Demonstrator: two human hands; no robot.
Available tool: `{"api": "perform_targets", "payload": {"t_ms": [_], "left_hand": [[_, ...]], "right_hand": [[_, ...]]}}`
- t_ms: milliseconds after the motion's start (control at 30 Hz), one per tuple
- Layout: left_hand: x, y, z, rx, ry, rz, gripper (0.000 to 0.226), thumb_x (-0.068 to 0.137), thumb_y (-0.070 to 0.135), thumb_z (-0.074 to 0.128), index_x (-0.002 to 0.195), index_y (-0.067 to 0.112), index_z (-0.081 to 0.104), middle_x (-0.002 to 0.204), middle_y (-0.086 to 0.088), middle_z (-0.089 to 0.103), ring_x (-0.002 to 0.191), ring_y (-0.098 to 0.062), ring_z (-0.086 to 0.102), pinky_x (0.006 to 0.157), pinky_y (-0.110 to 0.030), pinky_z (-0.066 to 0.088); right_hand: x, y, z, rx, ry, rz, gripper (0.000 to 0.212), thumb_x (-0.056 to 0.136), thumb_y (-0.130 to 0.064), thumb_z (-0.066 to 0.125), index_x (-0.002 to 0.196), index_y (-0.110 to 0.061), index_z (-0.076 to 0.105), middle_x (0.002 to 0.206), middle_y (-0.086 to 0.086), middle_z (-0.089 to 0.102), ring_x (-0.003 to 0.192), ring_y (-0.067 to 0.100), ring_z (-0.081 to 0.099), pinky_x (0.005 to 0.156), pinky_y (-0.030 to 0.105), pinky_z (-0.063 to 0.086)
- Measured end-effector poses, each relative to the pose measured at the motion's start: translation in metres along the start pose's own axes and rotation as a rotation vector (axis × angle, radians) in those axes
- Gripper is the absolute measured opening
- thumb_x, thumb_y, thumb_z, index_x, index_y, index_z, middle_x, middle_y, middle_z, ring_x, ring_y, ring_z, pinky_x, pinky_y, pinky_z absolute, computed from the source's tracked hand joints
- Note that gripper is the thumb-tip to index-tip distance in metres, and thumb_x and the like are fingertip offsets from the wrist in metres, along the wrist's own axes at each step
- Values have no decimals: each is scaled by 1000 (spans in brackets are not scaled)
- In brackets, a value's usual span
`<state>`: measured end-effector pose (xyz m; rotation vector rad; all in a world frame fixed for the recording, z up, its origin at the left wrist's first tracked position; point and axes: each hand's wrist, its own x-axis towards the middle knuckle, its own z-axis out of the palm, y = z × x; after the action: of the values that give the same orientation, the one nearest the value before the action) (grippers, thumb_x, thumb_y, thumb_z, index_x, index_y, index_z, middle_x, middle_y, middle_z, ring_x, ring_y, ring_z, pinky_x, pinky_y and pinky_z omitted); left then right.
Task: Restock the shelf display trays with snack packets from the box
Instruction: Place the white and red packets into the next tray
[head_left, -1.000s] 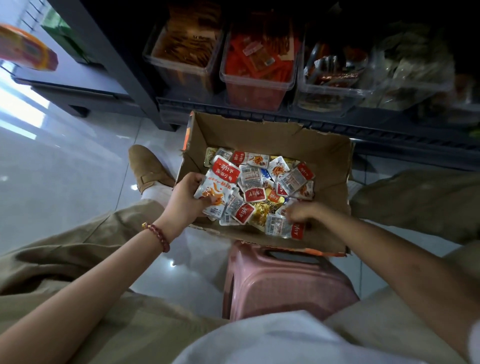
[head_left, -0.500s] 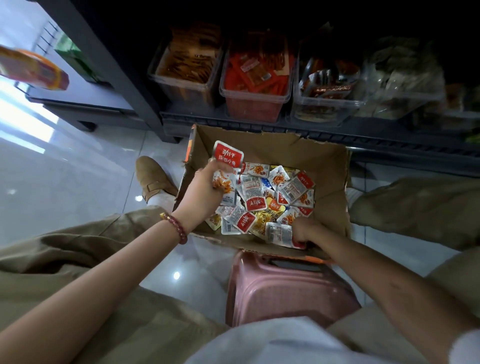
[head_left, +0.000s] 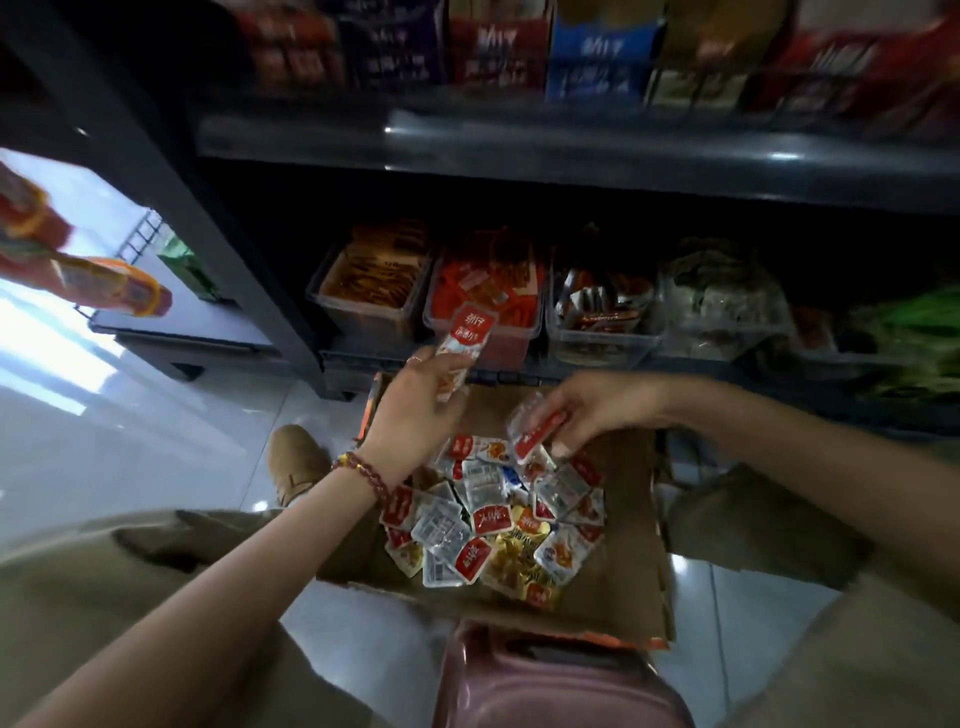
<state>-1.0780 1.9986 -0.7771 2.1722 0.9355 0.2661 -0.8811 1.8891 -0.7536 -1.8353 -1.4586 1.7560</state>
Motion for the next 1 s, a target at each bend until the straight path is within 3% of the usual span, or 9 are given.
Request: {"api": "perform_targets", "payload": {"t_ms": [167, 333, 400, 500, 633, 733, 833, 933, 1000], "left_hand": [[19, 31, -13, -59, 84, 260, 35, 96, 25, 50, 130, 26, 54, 134, -4, 49, 130, -18, 42, 104, -37, 40], [28, 75, -30, -384, 97, 353, 29, 95, 45, 39, 116, 38, 57, 121, 19, 51, 115, 7, 47, 93, -9, 37], [30, 87, -34, -507, 69, 356, 35, 88, 60, 44, 114, 41, 56, 121, 17, 53, 116, 5, 50, 93, -10, 39], [33, 104, -37, -642, 33, 351, 55, 70, 77, 56, 111, 40, 57, 112, 26, 57, 111, 2, 55, 87, -14, 46], [37, 121, -33, -718, 60, 325, 47, 64, 57, 75, 106, 42, 60, 106, 20, 60, 101, -3, 62, 79, -19, 51], [40, 125, -29, -681, 152, 282, 31, 74, 36, 69, 103, 39, 60, 107, 7, 62, 96, -4, 64, 78, -27, 54], [43, 124, -31, -672, 191, 268, 26, 82, 29, 63, 106, 37, 57, 110, 3, 63, 98, -6, 64, 84, -32, 54], [44, 124, -37, -675, 197, 287, 29, 90, 21, 62, 113, 37, 53, 110, 7, 65, 98, -6, 64, 83, -31, 54], [43, 127, -40, -699, 191, 352, 42, 89, 25, 64, 122, 41, 44, 112, 16, 63, 100, -5, 64, 79, -27, 55]], "right_hand": [[-48, -44, -28, -83, 336, -216, 30, 82, -1, 68, 97, -27, 69, 78, -18, 71, 75, 1, 65, 78, 18, 53], [-88, -77, -61, 203, 541, -310, 21, 92, -23, 58, 74, -25, 70, 52, -1, 54, 40, 7, 45, 41, 17, 37], [-92, -80, -69, 402, 615, -338, 35, 93, -30, 54, 62, -22, 67, 44, -2, 49, 34, 5, 36, 37, 15, 29], [-90, -86, -74, 679, 608, -378, 29, 92, -33, 53, 77, -9, 60, 42, -4, 46, 31, 2, 30, 33, 12, 24], [-86, -95, -71, 795, 638, -408, 28, 94, -31, 52, 75, -10, 55, 43, -4, 46, 31, 1, 30, 32, 12, 23], [-86, -102, -66, 709, 686, -448, 23, 95, -29, 52, 83, -12, 62, 47, -3, 50, 33, 2, 36, 35, 12, 29], [-86, -111, -64, 362, 966, -449, 10, 88, -26, 63, 90, -17, 61, 61, -2, 62, 45, 1, 57, 45, 15, 45], [-84, -110, -65, 133, 1186, -403, 35, 78, -37, 72, 102, -28, 48, 73, -3, 64, 66, 4, 65, 63, 33, 58], [-83, -109, -64, 122, 1141, -382, 57, 71, -44, 74, 117, -33, 42, 91, -9, 60, 83, 5, 64, 72, 34, 58]]}}
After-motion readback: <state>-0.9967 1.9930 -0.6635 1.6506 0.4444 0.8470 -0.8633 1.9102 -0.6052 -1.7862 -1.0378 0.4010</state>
